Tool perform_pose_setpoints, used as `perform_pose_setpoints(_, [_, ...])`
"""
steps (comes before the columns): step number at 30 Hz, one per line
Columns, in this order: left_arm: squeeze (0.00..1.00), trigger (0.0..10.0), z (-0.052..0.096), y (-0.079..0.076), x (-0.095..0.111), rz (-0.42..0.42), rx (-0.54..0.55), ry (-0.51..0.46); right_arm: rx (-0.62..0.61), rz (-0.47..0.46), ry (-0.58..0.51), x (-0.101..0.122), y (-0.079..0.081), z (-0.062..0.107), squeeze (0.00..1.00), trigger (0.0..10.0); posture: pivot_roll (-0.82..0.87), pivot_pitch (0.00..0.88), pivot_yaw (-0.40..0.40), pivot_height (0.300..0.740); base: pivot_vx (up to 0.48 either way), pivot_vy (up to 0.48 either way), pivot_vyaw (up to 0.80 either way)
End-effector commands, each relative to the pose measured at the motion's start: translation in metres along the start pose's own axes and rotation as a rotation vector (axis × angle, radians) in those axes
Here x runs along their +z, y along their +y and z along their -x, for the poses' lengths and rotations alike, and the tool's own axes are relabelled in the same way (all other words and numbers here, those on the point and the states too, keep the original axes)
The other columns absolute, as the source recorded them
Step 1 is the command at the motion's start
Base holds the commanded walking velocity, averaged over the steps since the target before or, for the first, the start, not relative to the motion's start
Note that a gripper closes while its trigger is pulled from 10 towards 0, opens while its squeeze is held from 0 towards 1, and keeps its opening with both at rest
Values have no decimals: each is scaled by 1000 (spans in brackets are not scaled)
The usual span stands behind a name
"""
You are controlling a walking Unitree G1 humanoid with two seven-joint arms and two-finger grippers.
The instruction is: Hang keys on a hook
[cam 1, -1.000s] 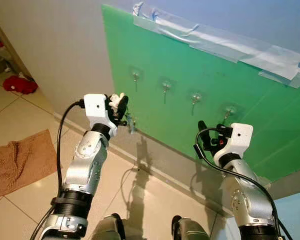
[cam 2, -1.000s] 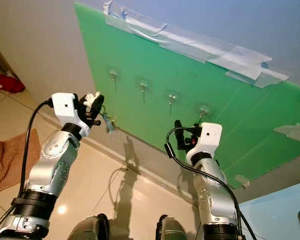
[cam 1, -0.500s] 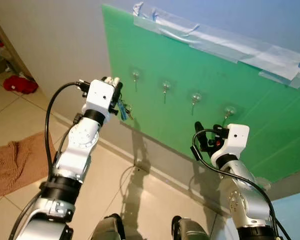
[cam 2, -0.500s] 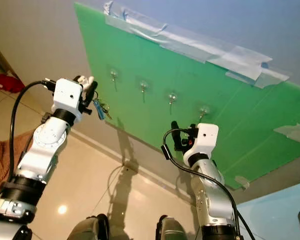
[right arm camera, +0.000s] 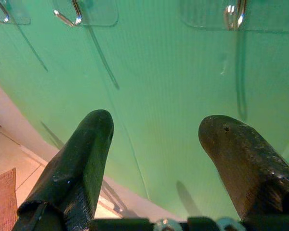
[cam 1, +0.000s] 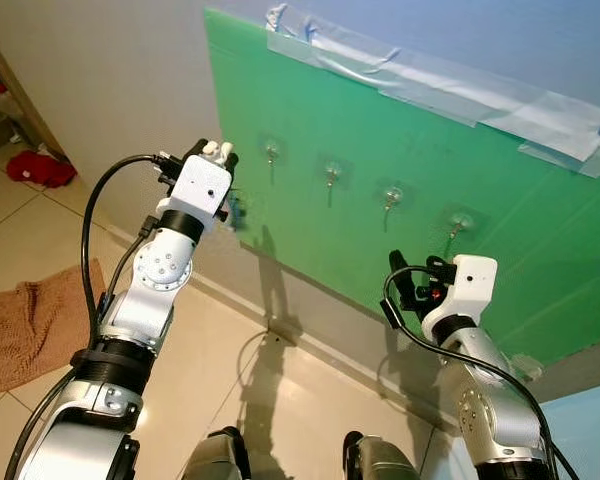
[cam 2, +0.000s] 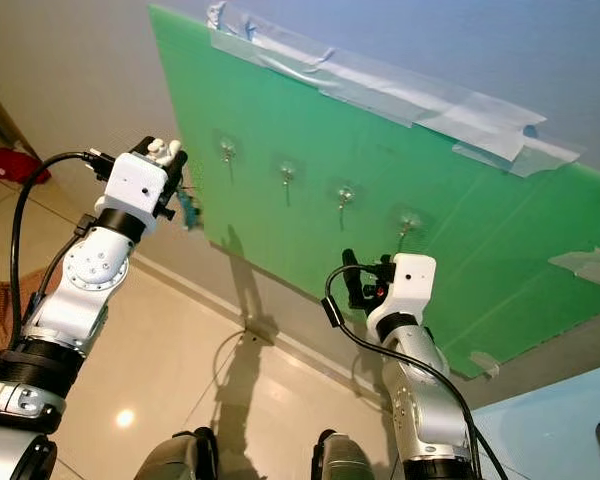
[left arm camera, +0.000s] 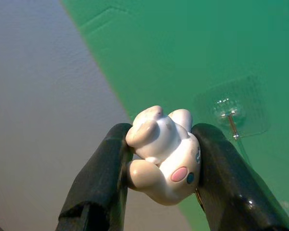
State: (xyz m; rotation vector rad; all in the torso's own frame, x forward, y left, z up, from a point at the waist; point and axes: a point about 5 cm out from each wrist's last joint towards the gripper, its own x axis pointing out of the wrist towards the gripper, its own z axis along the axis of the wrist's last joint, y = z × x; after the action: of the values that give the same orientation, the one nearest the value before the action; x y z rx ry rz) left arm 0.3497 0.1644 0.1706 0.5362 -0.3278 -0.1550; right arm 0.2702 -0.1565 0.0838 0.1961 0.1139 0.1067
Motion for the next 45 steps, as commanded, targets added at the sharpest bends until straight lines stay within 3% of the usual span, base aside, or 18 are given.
perform_pose_setpoints(1, [0, 0, -4, 3, 5, -38, 10, -32, -9, 9, -5, 1, -2, 2, 0, 10000, -181, 149, -4, 740, 0, 0, 0])
perform_pose_setpoints(14, [0, 0, -13, 3, 3, -103, 24, -56, -14, 21, -6, 2, -4, 5, 0, 10000, -198, 150, -10, 740, 0, 0, 0])
perform_pose_setpoints(26, [0, 0, -21, -2, 3, -46, 36, -35, -17, 23, -4, 3, -4, 6, 0, 10000, -206, 155, -9, 740, 0, 0, 0])
perform_pose_setpoints(45, [0, 0, -42, -4, 23, -74, 29, -88, -11, 25, -1, 3, -4, 8, 0, 10000, -210, 151, -14, 740, 0, 0, 0])
